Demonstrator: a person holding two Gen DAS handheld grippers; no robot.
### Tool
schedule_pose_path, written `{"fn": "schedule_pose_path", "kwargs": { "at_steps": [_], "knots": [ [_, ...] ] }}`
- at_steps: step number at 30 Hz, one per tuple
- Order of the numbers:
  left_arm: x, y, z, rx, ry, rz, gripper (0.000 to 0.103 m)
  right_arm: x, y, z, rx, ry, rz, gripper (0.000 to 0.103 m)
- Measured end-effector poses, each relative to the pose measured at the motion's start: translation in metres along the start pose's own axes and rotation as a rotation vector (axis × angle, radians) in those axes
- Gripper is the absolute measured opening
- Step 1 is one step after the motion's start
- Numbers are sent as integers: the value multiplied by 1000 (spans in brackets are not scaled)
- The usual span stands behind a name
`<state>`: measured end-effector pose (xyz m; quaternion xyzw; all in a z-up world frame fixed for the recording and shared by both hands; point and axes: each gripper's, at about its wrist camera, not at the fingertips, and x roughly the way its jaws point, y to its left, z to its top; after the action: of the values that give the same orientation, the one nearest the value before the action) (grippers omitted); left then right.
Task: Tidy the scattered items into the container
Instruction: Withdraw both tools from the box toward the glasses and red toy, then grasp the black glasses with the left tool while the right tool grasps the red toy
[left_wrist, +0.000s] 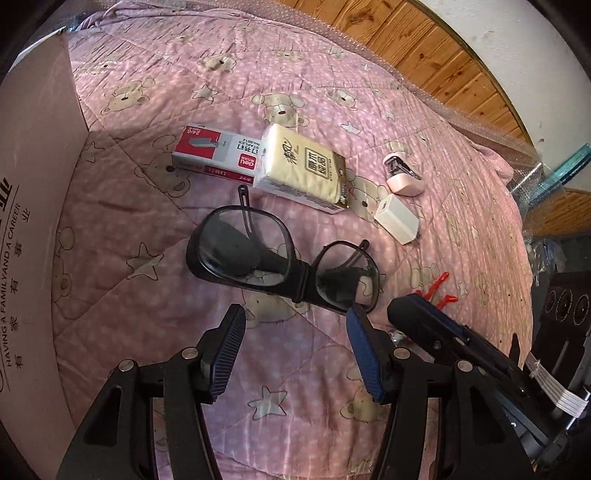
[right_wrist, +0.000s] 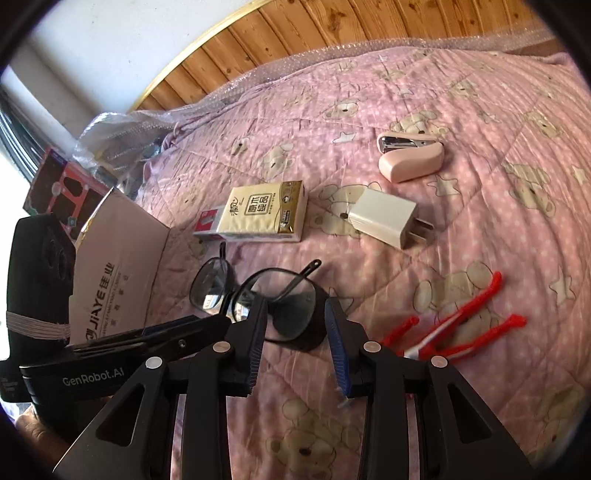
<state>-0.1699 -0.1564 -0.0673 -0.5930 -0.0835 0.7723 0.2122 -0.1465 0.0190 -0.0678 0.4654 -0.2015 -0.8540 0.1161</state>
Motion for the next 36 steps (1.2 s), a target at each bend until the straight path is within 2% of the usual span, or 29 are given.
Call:
{"fn": "schedule_pose_path", "kwargs": {
  "at_steps": [3, 4, 6, 7, 9, 11, 14, 16, 18, 20, 22, 23, 25, 26, 27, 29, 32, 36],
  "knots": [
    [6, 11, 5, -30, 2, 9, 58, 15, 9, -3, -39, 41, 22, 37],
    [5, 15, 7, -40, -2, 9, 58, 19, 14, -6, -43, 82, 76, 37],
    [2, 21, 10, -55, -25, 17, 58, 23, 27, -17, -5, 204, 295, 37],
    [-1, 24, 12, -63, -39, 23, 58, 19, 36, -22, -21, 213, 327, 37],
    [-5, 31, 16, -79, -62, 24, 61, 8, 49, -28, -78, 205, 275, 37],
    [-2, 32, 18, -80, -67, 33, 61, -4, 41, -30, -54, 160, 142, 37],
    [7, 29, 20, -62, -57, 43, 63, -31, 4, -31, 85, 38, -52, 37],
    [12, 23, 23, -44, -60, 55, 64, -47, -20, -30, 176, -18, -139, 37],
    [17, 15, 27, -30, -68, 87, 65, -56, -40, -28, 250, -57, -212, 37],
    [23, 10, 31, -24, -77, 104, 69, -51, -52, -26, 289, -45, -245, 37],
    [31, 2, 35, 20, -93, 141, 69, -31, -58, -24, 304, 8, -208, 37],
    [34, -4, 35, 64, -100, 172, 69, -25, -59, -25, 312, -1, -167, 43],
    [39, -15, 33, 149, -101, 199, 66, -20, -49, -21, 237, -20, -202, 43],
    [39, -19, 31, 175, -104, 198, 56, -17, -45, -20, 205, -18, -202, 38],
    [38, -22, 29, 196, -107, 197, 54, -14, -42, -20, 201, -14, -172, 30],
    [32, -20, 24, 202, -108, 160, 44, -15, -38, -22, 194, -1, -154, 27],
    [17, -10, 17, 163, -111, 103, 36, -19, -32, -19, 171, -6, -136, 24],
    [13, 0, 13, 143, -101, 75, 34, 1, -40, -16, 214, 27, -78, 33]
  ]
}}
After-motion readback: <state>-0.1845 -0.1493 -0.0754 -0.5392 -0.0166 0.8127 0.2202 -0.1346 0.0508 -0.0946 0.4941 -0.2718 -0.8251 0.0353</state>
